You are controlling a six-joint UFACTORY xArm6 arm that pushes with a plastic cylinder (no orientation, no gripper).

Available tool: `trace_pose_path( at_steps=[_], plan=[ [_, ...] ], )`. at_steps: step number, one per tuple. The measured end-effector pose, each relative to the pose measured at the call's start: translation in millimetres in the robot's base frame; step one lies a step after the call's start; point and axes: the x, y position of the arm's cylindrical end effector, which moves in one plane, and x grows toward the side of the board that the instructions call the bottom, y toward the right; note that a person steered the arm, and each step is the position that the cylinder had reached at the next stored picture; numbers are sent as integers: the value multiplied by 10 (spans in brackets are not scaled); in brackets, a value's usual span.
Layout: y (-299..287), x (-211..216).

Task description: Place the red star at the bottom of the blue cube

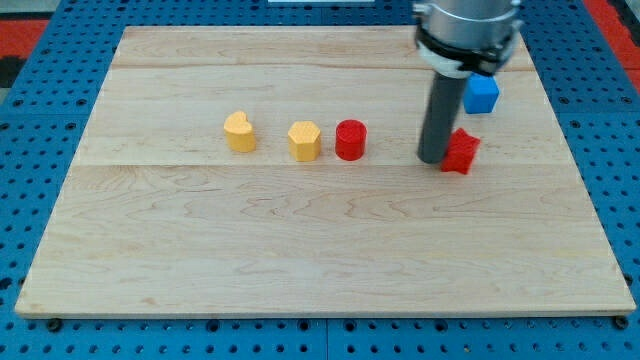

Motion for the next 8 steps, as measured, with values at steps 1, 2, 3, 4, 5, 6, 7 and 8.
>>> trace_pose_path(
  at_steps=[1, 2, 3, 4, 5, 6, 7, 8],
  plan=[
    [291, 141],
    [485, 141],
    [673, 188],
    [918, 392],
    [955, 320],
    [955, 212],
    [955, 207],
    [954, 188]
  ],
)
